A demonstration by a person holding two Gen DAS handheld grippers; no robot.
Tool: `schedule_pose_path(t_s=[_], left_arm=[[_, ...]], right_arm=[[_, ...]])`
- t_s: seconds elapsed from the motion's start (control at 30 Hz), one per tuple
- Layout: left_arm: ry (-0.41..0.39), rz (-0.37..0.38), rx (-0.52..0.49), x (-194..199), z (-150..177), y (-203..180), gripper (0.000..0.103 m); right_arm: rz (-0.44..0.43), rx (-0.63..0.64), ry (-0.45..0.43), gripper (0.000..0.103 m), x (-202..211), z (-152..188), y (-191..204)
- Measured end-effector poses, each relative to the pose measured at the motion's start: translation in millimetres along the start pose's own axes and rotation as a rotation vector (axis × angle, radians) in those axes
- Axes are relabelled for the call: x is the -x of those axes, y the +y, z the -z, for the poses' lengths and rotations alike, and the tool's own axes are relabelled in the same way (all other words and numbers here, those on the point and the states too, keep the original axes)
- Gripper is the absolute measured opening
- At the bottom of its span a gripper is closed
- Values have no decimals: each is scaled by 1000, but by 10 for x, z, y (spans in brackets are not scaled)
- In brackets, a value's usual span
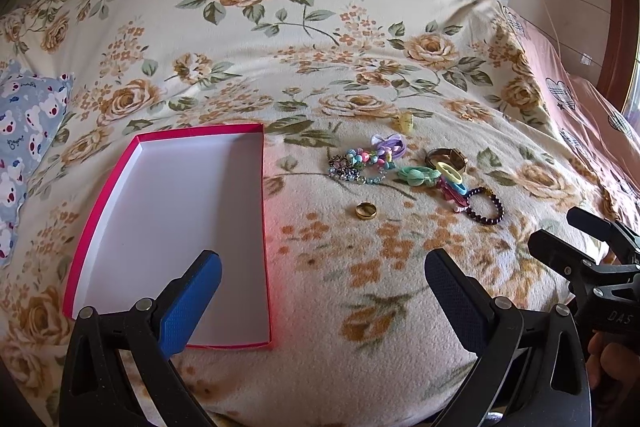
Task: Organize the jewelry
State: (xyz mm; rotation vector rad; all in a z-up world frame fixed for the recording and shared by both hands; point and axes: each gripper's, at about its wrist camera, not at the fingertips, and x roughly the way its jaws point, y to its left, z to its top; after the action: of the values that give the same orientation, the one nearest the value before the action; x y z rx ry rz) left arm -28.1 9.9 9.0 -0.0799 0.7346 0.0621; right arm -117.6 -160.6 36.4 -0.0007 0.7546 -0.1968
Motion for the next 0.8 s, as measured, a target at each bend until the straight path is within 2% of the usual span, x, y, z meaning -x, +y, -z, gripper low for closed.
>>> schedule_pose_path(t_s=[0.8], left_arm=[[24,4,-3,-180,-58,-69,102]], right_arm=[[-17,-6,8,102,-57,15,-7]])
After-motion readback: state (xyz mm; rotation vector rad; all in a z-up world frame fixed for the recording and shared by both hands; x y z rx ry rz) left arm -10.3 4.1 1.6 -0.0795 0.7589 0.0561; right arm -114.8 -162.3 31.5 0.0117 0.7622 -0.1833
